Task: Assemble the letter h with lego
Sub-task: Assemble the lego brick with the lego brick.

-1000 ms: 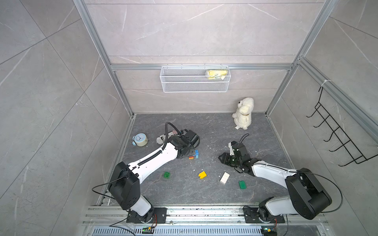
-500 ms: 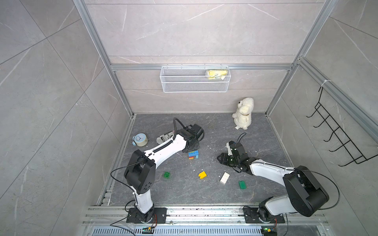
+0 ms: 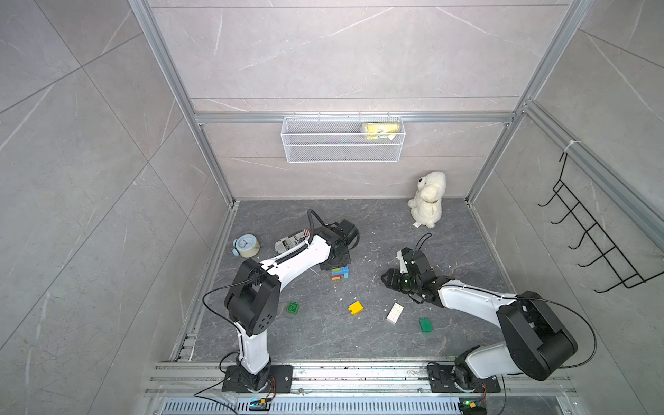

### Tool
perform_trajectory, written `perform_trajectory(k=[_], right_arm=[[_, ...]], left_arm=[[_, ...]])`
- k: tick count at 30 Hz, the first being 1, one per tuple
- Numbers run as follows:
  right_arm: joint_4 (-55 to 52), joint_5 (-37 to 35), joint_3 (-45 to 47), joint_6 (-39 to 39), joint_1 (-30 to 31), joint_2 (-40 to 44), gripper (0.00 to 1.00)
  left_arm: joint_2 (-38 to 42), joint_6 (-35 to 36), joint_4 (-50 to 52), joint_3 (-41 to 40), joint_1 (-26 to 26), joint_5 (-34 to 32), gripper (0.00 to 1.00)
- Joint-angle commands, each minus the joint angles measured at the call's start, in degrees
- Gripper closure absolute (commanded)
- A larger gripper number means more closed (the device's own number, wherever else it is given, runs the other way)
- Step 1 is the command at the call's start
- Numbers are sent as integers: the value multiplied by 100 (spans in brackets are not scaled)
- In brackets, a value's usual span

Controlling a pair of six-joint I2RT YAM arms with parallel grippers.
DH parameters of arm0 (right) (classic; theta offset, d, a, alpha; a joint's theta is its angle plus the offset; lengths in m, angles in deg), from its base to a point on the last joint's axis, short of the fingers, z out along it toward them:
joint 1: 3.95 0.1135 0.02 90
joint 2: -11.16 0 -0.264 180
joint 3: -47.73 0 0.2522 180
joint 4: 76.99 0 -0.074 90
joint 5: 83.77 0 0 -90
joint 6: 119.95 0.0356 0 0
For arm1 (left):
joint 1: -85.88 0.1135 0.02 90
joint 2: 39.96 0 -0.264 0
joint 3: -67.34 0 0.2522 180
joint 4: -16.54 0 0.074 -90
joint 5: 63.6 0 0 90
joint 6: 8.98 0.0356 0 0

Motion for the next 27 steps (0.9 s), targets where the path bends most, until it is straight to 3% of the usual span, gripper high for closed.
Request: perform_trajectory(k=[1,16,22,27], right_arm=[[-159,-92,-158,-128,44,-70,56],[-203,-161,-161,-154,63,-8,56],[-212,-207,-143,-154,63,51,56],[-213,-225,-126,-140,71,80,56]], left_arm=[[-131,154,243,163,42,0,100],[-612,502,322,154,32,-30,100],[-633,451,-318,-527,31,245,100],[-652,451,-307,-559,26,292,100]])
